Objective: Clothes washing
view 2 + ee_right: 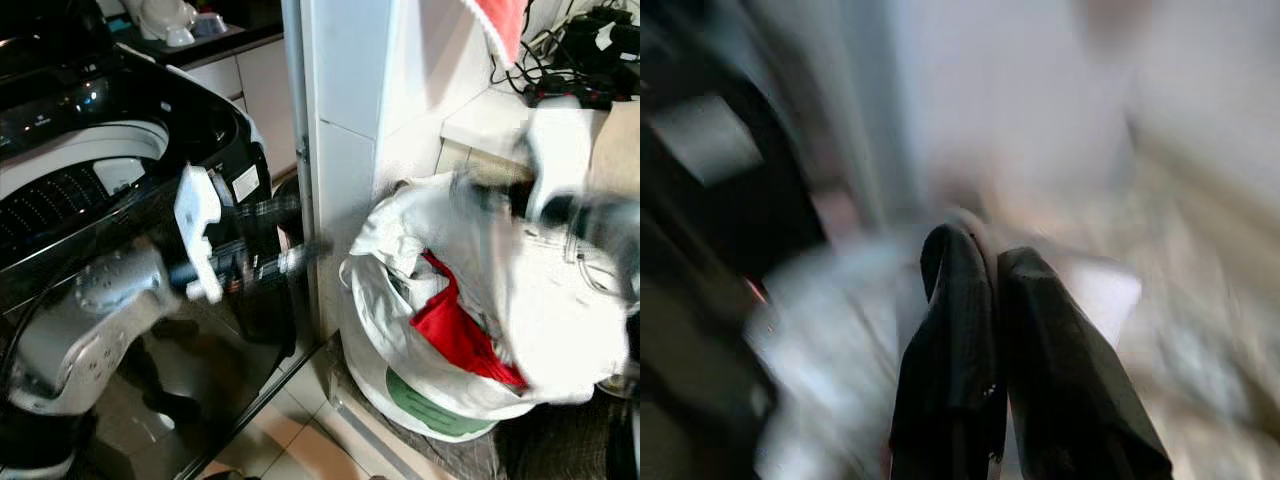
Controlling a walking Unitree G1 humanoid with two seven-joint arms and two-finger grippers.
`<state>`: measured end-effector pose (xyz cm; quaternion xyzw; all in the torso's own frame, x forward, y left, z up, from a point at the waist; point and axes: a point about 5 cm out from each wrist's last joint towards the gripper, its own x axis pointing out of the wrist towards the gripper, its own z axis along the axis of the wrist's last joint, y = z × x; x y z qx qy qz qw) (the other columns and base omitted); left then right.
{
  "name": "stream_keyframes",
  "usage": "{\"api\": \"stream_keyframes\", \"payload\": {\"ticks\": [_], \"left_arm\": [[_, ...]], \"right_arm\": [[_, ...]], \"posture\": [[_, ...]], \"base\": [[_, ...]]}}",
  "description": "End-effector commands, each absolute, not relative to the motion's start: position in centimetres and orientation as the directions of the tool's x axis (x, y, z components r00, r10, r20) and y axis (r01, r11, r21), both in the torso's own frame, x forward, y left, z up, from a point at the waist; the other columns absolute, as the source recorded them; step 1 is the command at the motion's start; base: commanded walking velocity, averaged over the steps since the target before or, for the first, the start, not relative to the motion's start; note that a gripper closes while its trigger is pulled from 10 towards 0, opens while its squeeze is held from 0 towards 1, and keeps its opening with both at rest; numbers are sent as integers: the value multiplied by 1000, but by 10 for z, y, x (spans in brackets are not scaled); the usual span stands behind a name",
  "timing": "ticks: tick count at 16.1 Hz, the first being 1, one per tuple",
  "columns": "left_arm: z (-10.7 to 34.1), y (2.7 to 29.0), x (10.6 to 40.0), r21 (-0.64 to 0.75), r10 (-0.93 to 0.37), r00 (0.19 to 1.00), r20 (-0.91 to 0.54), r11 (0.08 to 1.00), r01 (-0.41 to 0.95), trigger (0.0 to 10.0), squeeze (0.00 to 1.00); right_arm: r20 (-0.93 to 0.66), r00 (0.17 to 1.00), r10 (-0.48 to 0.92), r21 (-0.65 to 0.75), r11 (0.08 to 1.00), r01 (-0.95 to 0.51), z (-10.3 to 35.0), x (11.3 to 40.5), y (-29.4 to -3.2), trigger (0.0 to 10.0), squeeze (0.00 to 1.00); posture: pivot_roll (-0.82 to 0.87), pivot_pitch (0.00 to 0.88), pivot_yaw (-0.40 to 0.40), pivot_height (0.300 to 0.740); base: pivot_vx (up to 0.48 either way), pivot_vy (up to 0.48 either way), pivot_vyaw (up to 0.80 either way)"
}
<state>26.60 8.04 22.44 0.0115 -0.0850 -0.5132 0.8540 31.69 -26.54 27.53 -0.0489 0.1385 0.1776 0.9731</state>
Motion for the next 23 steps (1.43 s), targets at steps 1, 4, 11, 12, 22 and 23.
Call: {"api": "stream_keyframes", "payload": {"ticks": [1, 4, 11, 12, 22, 23], "left_arm": [[233, 84, 268, 128, -860, 481, 167, 503, 855, 10000, 0], [234, 80, 266, 144, -855, 484, 184, 511, 847, 10000, 0], [281, 51, 278, 110, -742, 477, 470, 586, 803, 10000, 1000], [281, 49, 279, 118, -740, 482, 469, 593, 796, 10000, 1000], [252, 44, 312, 140, -621, 708, 337, 776, 614, 10000, 0], [252, 45, 313, 141, -617, 710, 340, 780, 610, 10000, 0]], "right_arm": [[-247, 890, 383, -23, 916, -400, 288, 313, -261, 0, 0], [-97, 850, 517, 33, 856, -516, 317, 307, -238, 0, 0], [81, 645, 760, 155, 629, -761, 355, 302, -164, 0, 0], [81, 633, 770, 163, 617, -770, 355, 302, -160, 0, 0], [122, 560, 819, 242, 523, -817, 357, 293, -138, 0, 0], [124, 560, 819, 244, 522, -817, 357, 293, -138, 0, 0]], "posture": [[-97, 0, 74, 740], [-98, 0, 75, 740], [-104, 0, 58, 740], [-101, 0, 54, 740], [-106, 0, 68, 740], [-106, 0, 68, 740]], "base": [[0, 0, 0], [0, 0, 0], [0, 0, 0], [0, 0, 0], [0, 0, 0], [0, 0, 0]]}}
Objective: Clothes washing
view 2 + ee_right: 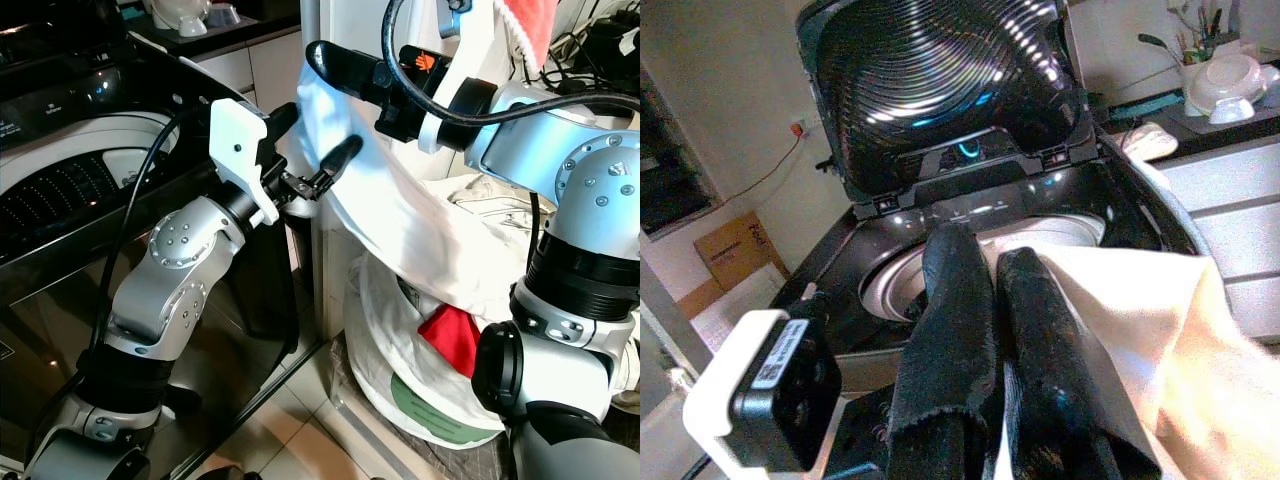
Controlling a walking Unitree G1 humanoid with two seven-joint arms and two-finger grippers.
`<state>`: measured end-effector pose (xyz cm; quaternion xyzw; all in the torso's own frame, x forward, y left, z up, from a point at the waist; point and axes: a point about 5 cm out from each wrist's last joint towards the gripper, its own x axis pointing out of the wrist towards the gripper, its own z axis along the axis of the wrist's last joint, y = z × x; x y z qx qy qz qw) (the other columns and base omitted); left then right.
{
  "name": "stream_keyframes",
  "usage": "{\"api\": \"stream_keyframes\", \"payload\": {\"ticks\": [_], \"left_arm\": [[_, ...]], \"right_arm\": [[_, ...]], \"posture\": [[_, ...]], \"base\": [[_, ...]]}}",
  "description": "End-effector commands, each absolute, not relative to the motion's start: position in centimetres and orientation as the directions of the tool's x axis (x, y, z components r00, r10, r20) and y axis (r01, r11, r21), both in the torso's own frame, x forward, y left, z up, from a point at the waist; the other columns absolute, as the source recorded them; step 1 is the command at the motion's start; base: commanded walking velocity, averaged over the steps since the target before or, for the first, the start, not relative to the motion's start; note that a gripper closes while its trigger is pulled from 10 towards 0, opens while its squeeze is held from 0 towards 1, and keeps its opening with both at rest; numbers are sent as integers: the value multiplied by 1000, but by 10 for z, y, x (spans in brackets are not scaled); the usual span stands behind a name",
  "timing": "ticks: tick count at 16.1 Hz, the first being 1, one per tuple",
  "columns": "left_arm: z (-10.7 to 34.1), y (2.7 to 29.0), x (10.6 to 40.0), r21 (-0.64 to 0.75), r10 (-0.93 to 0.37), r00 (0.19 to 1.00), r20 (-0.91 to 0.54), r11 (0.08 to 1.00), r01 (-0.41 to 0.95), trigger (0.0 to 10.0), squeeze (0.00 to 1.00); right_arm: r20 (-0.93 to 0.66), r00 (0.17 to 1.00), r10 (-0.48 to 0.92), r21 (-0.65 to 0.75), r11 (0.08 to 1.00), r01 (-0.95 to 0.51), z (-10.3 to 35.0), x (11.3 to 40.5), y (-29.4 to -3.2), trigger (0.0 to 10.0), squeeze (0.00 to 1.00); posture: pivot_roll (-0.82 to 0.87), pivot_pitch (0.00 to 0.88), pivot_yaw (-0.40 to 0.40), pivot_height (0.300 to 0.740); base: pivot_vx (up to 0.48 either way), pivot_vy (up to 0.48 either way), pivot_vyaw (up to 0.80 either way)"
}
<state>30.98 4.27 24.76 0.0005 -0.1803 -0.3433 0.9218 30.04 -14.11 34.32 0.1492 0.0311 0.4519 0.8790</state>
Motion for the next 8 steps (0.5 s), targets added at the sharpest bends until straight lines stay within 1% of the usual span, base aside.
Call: {"api": "stream_keyframes", "payload": {"ticks": [1, 2, 3, 8], "left_arm": [[253, 45, 313, 138, -616, 707, 346, 779, 611, 3373, 0], [254, 44, 313, 129, -619, 702, 353, 775, 619, 3373, 0], [253, 43, 312, 119, -627, 694, 355, 767, 631, 0, 0], [252, 45, 312, 98, -620, 699, 356, 769, 632, 0, 0]], "right_arm": [[126, 561, 818, 246, 522, -817, 358, 292, -138, 0, 0], [126, 561, 818, 248, 522, -816, 358, 292, -138, 0, 0], [124, 563, 817, 246, 525, -815, 358, 291, -138, 0, 0], [114, 573, 812, 248, 535, -807, 356, 290, -138, 0, 0]], "posture": [[-106, 0, 68, 740], [-106, 0, 68, 740], [-106, 0, 69, 740], [-102, 0, 67, 740]], "base": [[0, 0, 0], [0, 0, 0], [0, 0, 0], [0, 0, 0]]}}
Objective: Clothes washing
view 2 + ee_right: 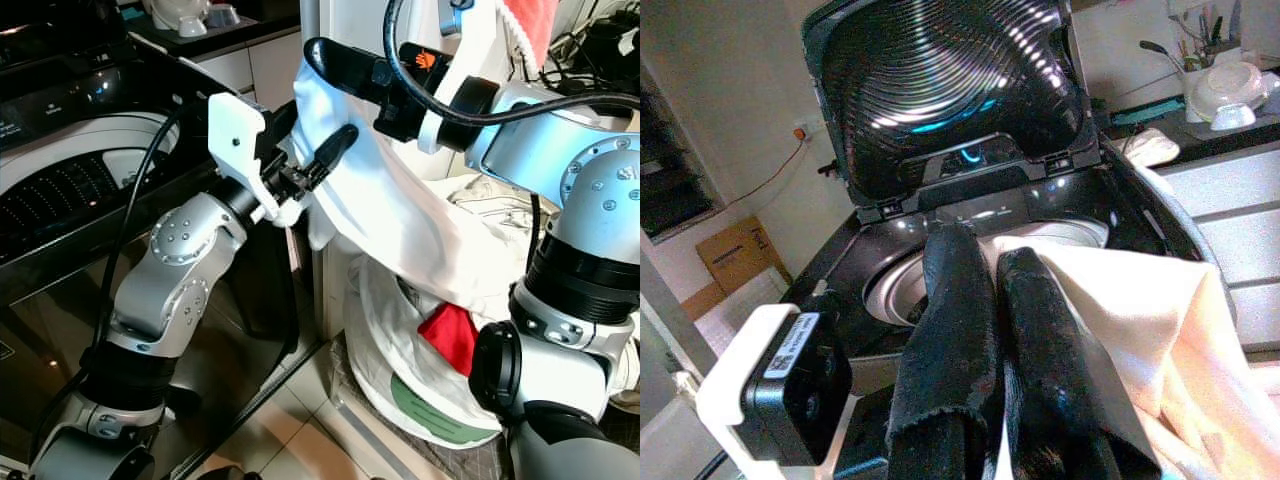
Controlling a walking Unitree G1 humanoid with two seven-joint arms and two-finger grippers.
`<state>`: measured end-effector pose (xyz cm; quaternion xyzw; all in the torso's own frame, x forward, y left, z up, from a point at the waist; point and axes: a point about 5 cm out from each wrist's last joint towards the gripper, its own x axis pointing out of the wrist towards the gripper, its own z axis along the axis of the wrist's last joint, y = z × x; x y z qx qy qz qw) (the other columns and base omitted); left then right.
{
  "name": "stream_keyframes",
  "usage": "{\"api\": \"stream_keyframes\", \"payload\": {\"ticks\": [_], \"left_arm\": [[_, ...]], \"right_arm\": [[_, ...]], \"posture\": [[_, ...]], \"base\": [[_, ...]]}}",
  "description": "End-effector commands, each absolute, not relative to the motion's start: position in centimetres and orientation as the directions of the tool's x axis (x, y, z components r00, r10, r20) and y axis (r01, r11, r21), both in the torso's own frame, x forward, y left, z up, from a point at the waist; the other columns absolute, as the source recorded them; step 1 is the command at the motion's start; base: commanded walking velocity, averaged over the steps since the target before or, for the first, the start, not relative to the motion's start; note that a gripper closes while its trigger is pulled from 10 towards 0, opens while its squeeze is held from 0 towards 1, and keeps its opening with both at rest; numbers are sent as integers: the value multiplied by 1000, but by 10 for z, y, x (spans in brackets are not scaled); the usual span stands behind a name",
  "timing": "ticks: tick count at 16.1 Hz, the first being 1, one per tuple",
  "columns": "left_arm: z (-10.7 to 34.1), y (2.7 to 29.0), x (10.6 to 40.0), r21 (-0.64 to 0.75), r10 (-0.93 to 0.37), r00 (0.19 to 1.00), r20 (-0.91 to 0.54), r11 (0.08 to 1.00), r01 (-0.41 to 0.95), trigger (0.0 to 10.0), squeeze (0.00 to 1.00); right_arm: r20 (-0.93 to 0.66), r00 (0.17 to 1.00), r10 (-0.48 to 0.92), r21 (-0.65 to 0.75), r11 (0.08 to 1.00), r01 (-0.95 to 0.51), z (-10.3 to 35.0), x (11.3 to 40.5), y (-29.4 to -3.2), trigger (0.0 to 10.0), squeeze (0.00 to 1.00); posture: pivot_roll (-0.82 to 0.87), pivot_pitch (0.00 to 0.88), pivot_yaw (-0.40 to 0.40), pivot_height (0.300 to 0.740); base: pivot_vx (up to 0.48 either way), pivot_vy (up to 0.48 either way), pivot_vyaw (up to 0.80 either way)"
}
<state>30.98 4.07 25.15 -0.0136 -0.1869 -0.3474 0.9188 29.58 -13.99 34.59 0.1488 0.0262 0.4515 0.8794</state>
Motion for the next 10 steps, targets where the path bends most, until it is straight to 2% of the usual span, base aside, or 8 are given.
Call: {"api": "stream_keyframes", "payload": {"ticks": [1, 10], "left_arm": [[252, 46, 312, 95, -619, 700, 356, 769, 632, 0, 0], [251, 50, 314, 86, -612, 709, 351, 775, 626, 0, 0]], "right_arm": [[110, 576, 810, 247, 539, -806, 356, 290, -137, 0, 0], [99, 585, 805, 243, 551, -799, 352, 290, -136, 0, 0]], "posture": [[-101, 0, 67, 740], [-99, 0, 69, 740]], "base": [[0, 0, 0], [0, 0, 0]]}}
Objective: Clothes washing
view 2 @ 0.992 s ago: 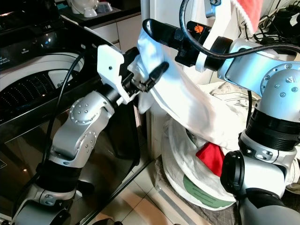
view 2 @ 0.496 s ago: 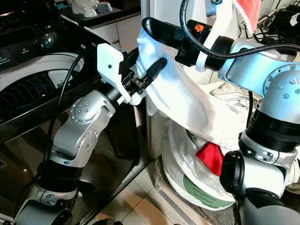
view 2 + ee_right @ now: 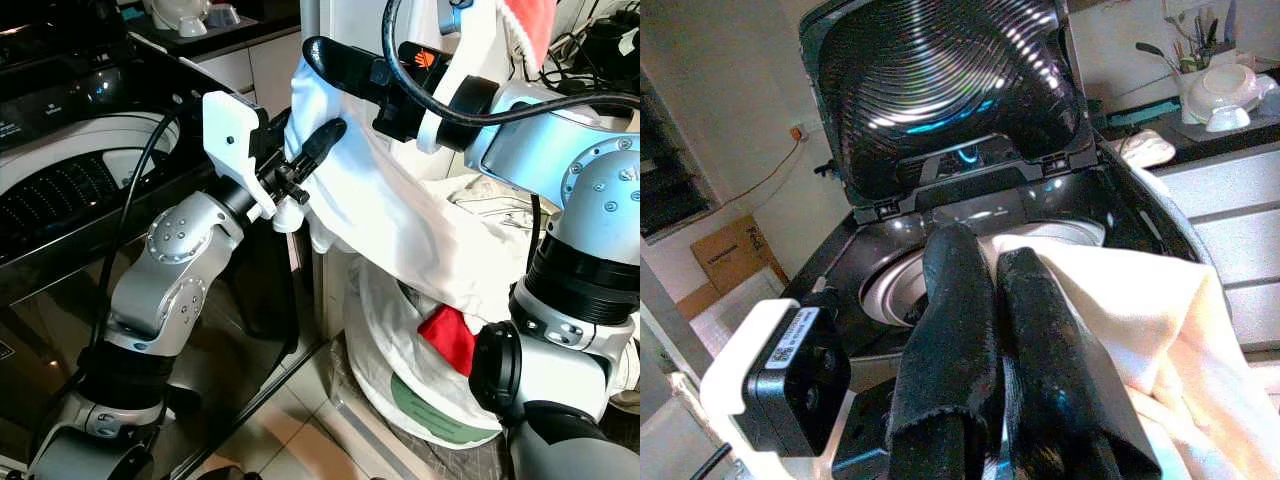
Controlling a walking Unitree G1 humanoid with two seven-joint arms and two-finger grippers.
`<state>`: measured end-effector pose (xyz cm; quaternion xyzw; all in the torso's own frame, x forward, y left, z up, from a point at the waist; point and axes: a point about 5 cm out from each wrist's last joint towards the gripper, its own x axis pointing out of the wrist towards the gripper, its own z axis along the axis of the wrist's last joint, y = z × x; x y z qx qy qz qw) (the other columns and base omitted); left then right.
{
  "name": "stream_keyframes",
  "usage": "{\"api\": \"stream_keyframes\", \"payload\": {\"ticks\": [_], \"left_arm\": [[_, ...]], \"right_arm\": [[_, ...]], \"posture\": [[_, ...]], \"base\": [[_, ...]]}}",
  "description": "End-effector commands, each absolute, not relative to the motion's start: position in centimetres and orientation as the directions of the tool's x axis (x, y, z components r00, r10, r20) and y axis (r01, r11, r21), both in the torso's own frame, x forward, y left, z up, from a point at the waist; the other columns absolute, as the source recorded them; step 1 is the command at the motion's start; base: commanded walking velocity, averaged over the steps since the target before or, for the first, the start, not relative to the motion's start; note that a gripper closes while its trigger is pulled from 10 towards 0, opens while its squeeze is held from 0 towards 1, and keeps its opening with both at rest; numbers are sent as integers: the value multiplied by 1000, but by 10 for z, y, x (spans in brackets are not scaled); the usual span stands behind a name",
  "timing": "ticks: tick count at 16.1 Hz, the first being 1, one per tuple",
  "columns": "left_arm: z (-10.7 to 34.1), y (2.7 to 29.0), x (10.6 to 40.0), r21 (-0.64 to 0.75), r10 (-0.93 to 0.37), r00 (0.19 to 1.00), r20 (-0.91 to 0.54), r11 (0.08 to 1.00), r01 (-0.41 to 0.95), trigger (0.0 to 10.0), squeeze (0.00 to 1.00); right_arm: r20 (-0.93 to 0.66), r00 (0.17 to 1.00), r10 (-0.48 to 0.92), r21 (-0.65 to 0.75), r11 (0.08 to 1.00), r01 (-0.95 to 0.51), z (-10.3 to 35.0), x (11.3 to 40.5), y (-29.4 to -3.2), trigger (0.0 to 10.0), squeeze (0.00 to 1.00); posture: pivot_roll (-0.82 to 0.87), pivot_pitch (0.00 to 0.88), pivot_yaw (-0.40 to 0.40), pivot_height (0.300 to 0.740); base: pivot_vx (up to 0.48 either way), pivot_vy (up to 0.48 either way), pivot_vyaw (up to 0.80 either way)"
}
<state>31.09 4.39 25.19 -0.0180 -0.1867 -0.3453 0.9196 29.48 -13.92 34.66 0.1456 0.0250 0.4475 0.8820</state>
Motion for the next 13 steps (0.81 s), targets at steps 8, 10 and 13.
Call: {"api": "stream_keyframes", "payload": {"ticks": [8, 10, 13], "left_arm": [[252, 64, 324, 77, -549, 766, 334, 826, 558, 0, 0], [256, 75, 331, 82, -503, 796, 336, 858, 508, 0, 0], [276, 119, 353, 136, -341, 865, 369, 940, 313, 0, 0]], "right_arm": [[91, 613, 785, 220, 584, -781, 350, 290, -137, 10000, 1000], [95, 617, 781, 222, 588, -778, 349, 291, -137, 10000, 1000], [88, 632, 770, 202, 608, -768, 348, 292, -139, 10000, 302]], "posture": [[-96, 0, 74, 740], [-95, 0, 75, 740], [-88, 0, 71, 740]], "base": [[0, 0, 0], [0, 0, 0], [0, 0, 0]]}}
